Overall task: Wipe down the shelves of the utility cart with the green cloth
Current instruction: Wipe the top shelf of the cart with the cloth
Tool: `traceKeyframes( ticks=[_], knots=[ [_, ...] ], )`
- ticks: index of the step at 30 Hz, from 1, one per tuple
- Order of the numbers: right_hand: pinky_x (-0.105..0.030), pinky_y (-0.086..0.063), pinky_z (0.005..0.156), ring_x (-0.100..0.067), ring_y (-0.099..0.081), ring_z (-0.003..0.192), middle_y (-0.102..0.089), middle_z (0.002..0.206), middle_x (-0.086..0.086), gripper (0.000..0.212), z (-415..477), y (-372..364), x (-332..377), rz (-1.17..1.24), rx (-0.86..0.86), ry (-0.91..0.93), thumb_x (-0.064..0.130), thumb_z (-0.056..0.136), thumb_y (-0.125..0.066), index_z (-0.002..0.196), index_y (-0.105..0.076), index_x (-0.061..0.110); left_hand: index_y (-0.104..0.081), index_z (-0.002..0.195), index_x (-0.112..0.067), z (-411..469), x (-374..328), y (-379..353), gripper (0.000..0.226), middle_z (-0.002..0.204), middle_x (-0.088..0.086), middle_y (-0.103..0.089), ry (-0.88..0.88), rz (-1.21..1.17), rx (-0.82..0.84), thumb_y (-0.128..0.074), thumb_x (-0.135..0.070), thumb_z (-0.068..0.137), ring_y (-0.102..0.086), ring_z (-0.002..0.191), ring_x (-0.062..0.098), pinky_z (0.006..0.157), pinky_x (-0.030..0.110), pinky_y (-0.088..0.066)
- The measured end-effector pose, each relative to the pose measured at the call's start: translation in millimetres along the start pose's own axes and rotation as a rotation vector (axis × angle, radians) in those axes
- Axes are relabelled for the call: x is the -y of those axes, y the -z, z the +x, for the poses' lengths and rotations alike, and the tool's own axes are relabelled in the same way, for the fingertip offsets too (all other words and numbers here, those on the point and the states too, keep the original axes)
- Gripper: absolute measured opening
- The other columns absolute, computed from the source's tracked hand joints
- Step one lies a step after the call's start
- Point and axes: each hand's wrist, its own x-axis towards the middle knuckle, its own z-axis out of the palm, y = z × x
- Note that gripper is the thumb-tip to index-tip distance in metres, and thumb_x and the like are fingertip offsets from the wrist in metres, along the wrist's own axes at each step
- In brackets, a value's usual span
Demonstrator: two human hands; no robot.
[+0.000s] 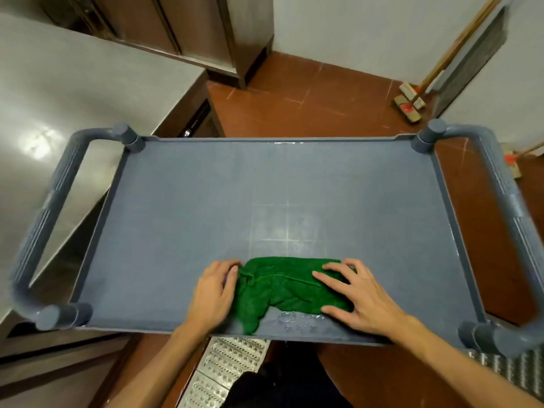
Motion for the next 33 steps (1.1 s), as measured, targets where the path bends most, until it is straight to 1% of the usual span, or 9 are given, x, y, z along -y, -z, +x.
traceKeyframes(
  ticks=[3, 6, 8, 11, 14, 17, 24, 28, 33],
  knots=[
    [-0.044, -0.042, 0.100, -0.025, -0.042, 0.121, -0.045, 0.145, 0.001, 0.070, 16, -8, 9, -0.006, -0.028, 0.016, 0.072, 0.087, -0.052, 0.148, -0.037, 0.042, -0.064, 0.128, -0.008, -19, 32, 16, 0.048, 0.129, 0.014, -0.059, -0.051, 0.200, -0.030, -0.038, -0.037, 0.100, -0.057, 0.118, 0.030, 0.105, 0.040, -0.043],
    [-0.042, -0.040, 0.093, -0.026, -0.046, 0.116, -0.045, 0.144, -0.001, 0.074, 29, -15, 21, -0.020, -0.006, 0.007, 0.075, 0.084, -0.052, 0.149, -0.036, 0.044, -0.063, 0.129, -0.004, -37, 67, 28, 0.046, 0.135, 0.021, -0.053, -0.031, 0.331, -0.129, -0.042, -0.033, 0.100, -0.053, 0.122, 0.039, 0.105, 0.049, -0.042],
    [-0.040, -0.039, 0.090, -0.027, -0.048, 0.112, -0.046, 0.143, -0.003, 0.075, 35, -15, 22, -0.046, 0.016, 0.018, 0.075, 0.084, -0.052, 0.150, -0.034, 0.043, -0.061, 0.129, -0.003, -42, 91, 42, 0.046, 0.138, 0.021, -0.051, 0.027, 0.369, -0.190, -0.041, -0.033, 0.101, -0.050, 0.126, 0.040, 0.106, 0.051, -0.039],
    [-0.040, -0.042, 0.085, -0.027, -0.051, 0.107, -0.047, 0.142, -0.007, 0.074, 46, -14, 23, -0.120, 0.036, 0.075, 0.073, 0.086, -0.052, 0.150, -0.035, 0.041, -0.057, 0.132, -0.003, -41, 129, 73, 0.054, 0.143, 0.020, -0.050, 0.150, 0.399, -0.270, -0.032, -0.040, 0.102, -0.044, 0.134, 0.038, 0.112, 0.052, -0.034],
    [-0.042, -0.044, 0.081, -0.027, -0.052, 0.103, -0.048, 0.142, -0.008, 0.071, 59, -17, 34, -0.169, 0.055, 0.122, 0.070, 0.088, -0.052, 0.150, -0.036, 0.038, -0.047, 0.140, -0.006, -33, 154, 95, 0.061, 0.152, 0.018, -0.041, 0.217, 0.359, -0.305, -0.028, -0.049, 0.101, -0.034, 0.143, 0.035, 0.118, 0.055, -0.025],
    [-0.042, -0.044, 0.077, -0.026, -0.054, 0.099, -0.052, 0.138, -0.005, 0.069, 73, -25, 51, -0.165, 0.050, 0.139, 0.066, 0.090, -0.053, 0.150, -0.038, 0.036, -0.041, 0.145, -0.010, -34, 160, 91, 0.060, 0.157, 0.012, -0.035, 0.186, 0.261, -0.361, -0.031, -0.049, 0.100, -0.029, 0.148, 0.029, 0.122, 0.054, -0.017],
    [-0.038, -0.038, 0.074, -0.024, -0.053, 0.099, -0.053, 0.130, -0.005, 0.066, 125, -52, 112, -0.204, -0.005, 0.188, 0.059, 0.093, -0.050, 0.151, -0.038, 0.029, -0.042, 0.144, -0.007, -36, 168, 89, 0.055, 0.156, 0.010, -0.039, 0.183, 0.081, -0.425, -0.038, -0.039, 0.099, -0.035, 0.144, 0.027, 0.118, 0.056, -0.028],
    [-0.038, -0.037, 0.073, -0.024, -0.052, 0.096, -0.054, 0.131, -0.005, 0.066, 168, -69, 167, -0.214, -0.007, 0.260, 0.055, 0.093, -0.050, 0.151, -0.036, 0.028, -0.046, 0.140, 0.001, -37, 168, 90, 0.054, 0.150, 0.014, -0.046, 0.081, 0.004, -0.491, -0.043, -0.031, 0.096, -0.044, 0.137, 0.033, 0.109, 0.060, -0.035],
    [-0.038, -0.038, 0.074, -0.022, -0.051, 0.094, -0.055, 0.127, -0.005, 0.068, 211, -92, 247, -0.169, 0.019, 0.337, 0.045, 0.083, -0.055, 0.147, -0.042, 0.027, -0.046, 0.141, -0.001, -38, 167, 93, 0.054, 0.149, 0.012, -0.048, 0.045, -0.090, -0.517, -0.037, -0.033, 0.099, -0.047, 0.135, 0.031, 0.107, 0.060, -0.038]
  ],
)
